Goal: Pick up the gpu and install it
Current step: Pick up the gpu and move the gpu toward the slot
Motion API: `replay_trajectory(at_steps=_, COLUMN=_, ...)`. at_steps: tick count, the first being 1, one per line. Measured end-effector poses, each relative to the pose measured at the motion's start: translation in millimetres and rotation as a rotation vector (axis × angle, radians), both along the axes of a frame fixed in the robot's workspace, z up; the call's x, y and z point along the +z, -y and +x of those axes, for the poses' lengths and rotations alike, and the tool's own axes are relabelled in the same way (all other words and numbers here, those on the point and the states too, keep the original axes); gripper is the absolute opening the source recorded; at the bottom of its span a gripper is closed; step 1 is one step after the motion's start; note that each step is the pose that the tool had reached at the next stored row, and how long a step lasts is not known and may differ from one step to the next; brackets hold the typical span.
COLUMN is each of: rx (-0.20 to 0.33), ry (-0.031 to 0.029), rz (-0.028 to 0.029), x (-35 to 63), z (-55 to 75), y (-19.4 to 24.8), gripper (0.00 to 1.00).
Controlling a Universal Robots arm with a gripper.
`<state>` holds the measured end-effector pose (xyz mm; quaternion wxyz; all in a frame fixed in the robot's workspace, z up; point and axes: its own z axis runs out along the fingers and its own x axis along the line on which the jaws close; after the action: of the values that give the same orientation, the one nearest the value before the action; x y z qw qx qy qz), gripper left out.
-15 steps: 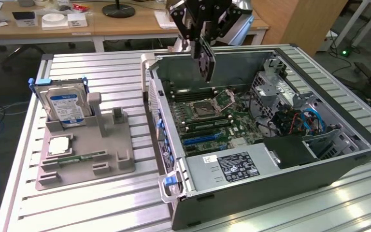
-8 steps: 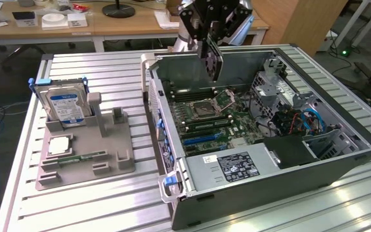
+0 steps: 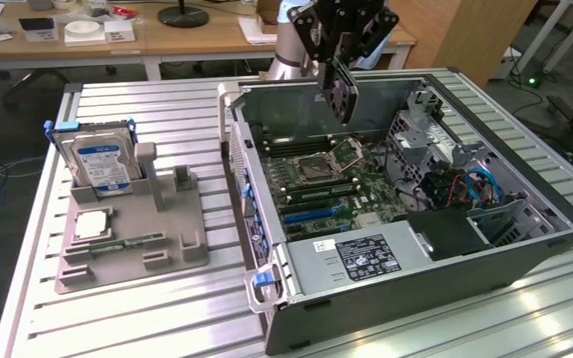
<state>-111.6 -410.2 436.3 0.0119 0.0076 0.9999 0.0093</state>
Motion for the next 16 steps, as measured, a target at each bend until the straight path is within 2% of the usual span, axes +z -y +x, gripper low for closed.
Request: replay_trajectory(at_steps=16, rx=0.000, ry=0.0000, rz=0.0000, x=-0.5, z=27.8, y=0.0, gripper=0.27)
